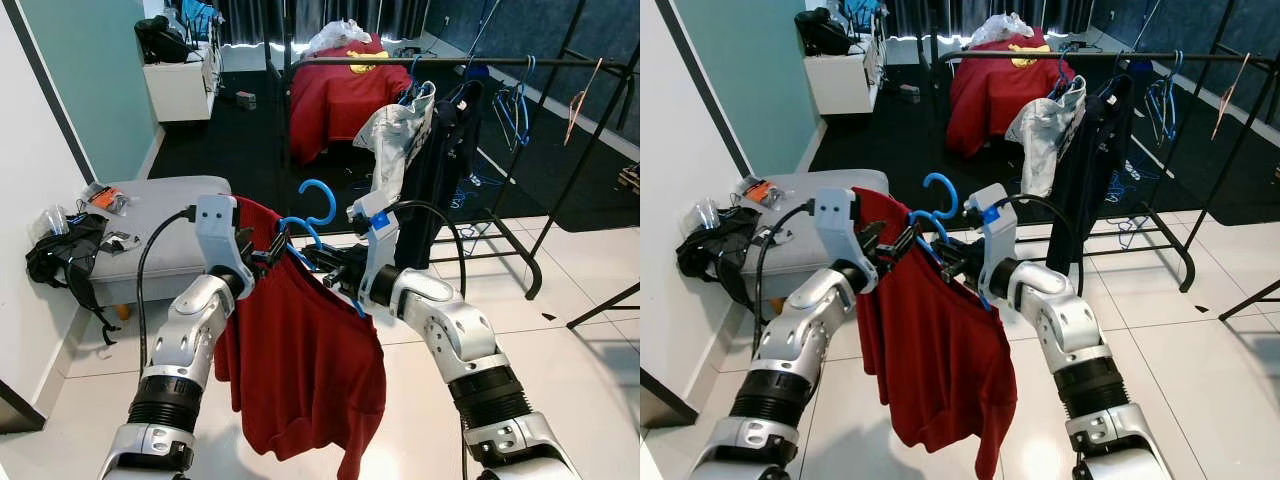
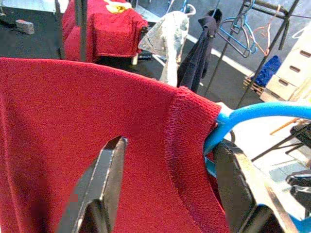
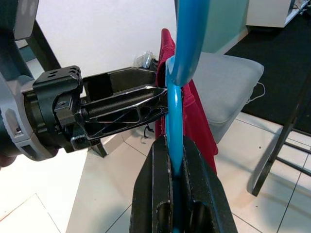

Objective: Hang hanger

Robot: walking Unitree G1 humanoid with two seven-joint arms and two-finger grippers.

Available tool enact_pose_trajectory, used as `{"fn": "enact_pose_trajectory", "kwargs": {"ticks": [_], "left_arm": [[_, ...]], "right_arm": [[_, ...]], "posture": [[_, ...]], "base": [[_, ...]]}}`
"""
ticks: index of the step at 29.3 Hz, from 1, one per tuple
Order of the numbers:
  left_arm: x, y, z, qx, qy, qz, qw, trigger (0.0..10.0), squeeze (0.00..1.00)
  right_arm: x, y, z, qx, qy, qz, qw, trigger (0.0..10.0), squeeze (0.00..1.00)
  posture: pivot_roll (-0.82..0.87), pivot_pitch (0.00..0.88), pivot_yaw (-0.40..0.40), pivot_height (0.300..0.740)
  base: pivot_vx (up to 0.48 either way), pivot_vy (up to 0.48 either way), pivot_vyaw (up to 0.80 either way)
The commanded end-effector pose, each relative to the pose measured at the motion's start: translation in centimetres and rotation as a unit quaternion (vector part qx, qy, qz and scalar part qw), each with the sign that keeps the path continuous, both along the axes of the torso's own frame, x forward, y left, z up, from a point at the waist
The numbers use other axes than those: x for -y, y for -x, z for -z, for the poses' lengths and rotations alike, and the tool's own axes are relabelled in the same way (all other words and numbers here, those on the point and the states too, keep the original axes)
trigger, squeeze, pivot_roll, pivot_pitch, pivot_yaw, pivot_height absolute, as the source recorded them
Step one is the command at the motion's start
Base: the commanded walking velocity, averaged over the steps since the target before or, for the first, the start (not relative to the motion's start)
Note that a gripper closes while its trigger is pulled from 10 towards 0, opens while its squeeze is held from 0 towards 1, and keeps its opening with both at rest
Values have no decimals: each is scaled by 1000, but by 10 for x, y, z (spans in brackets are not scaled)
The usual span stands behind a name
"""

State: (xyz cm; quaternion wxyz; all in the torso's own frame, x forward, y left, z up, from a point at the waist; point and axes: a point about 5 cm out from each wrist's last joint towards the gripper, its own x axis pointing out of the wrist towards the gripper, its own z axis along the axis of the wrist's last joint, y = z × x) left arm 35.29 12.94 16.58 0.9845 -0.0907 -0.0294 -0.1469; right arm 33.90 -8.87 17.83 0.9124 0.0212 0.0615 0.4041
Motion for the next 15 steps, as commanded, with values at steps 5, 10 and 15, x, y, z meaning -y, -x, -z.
{"fn": "enact_pose_trajectory", "kwargs": {"ticks": [5, 10, 15], "left_arm": [[-9, 0, 3, -3, -6, 1, 1000, 10000, 0], [-15, 3, 2, 6, 2, 18, 1000, 10000, 812], [-24, 4, 2, 9, 3, 15, 1000, 10000, 0]], "right_arm": [[-3, 2, -9, 20, -4, -11, 1000, 10000, 0], [-3, 2, -9, 19, -4, -12, 1000, 10000, 0], [-2, 2, -9, 19, -3, -11, 1000, 10000, 0]], "posture": [[-63, 0, 24, 740], [-61, 0, 22, 740], [-62, 0, 22, 740]], "base": [[0, 0, 0], [0, 0, 0], [0, 0, 0]]}}
